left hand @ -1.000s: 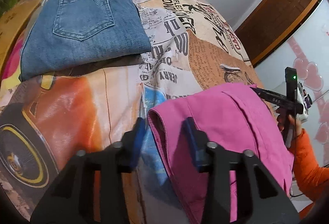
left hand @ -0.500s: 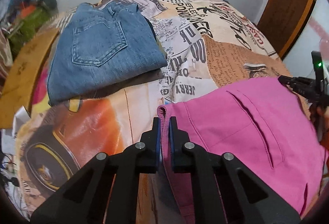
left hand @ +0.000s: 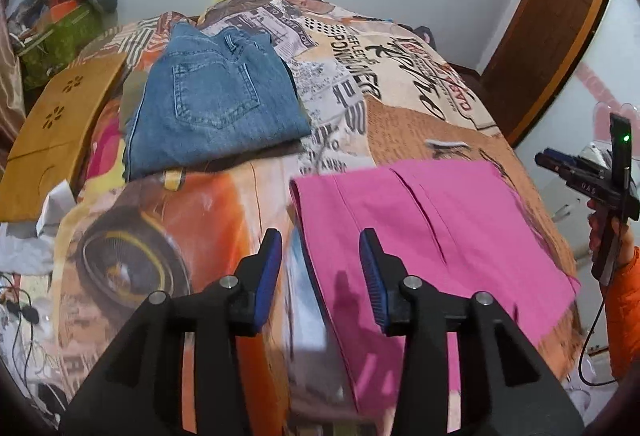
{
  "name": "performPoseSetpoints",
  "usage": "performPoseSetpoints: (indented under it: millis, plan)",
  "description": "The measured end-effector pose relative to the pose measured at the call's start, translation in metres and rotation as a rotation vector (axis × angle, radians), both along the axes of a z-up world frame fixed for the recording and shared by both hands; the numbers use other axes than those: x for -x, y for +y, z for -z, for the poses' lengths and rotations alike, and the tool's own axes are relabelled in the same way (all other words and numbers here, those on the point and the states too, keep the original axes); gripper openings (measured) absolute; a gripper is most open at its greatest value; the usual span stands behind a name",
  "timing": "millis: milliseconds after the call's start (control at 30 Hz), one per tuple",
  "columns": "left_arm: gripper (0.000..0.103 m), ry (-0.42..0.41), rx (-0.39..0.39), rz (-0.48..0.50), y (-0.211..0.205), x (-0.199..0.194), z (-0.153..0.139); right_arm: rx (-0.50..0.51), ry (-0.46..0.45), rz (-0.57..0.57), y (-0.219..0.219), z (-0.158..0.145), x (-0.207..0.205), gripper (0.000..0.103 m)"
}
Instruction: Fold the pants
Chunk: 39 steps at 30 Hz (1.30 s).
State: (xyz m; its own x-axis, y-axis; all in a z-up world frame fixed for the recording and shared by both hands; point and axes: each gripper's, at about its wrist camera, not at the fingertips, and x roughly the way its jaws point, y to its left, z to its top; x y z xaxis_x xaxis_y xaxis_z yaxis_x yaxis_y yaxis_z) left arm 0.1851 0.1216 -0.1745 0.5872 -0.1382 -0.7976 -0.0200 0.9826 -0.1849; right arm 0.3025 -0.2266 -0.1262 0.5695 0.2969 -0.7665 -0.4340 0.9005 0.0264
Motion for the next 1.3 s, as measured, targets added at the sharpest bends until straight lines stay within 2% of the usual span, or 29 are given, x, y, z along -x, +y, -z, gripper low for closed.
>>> performPoseSetpoints:
  millis: [100,333,433,567,733,900,1000,1100,1300]
  plan:
    - [0.050,0.012,0.033,0.004,-0.004,0.020,0.002,-0.027,-0.028,-0.033,0.006,-0.017,0.021,0.045]
    - [0.051,0.089,0.131,0.009,-0.008,0.051,0.032,-0.086,-0.051,-0.101,0.027,-0.029,0.071,0.049]
    - [0.051,0.114,0.179,0.003,-0.008,0.057,0.043,-0.102,-0.028,-0.126,0.037,-0.022,0.088,0.050]
    - [0.051,0.145,0.330,-0.018,0.000,0.064,0.056,-0.083,0.014,-0.149,0.049,-0.001,0.102,0.050]
    - [0.051,0.164,0.439,-0.046,0.007,0.070,0.064,-0.045,0.092,-0.166,0.054,0.028,0.111,0.050]
    - [0.051,0.168,0.489,-0.019,0.002,0.063,0.060,-0.039,0.104,-0.182,0.049,0.036,0.116,0.050]
    - [0.052,0.175,0.449,-0.015,-0.007,0.053,0.058,-0.045,0.112,-0.189,0.046,0.038,0.115,0.050]
    - [0.052,0.183,0.443,-0.018,-0.010,0.042,0.060,-0.050,0.111,-0.194,0.045,0.040,0.116,0.050]
    - [0.051,0.155,0.400,-0.007,-0.010,0.026,0.060,-0.079,0.125,-0.183,0.041,0.042,0.115,0.052]
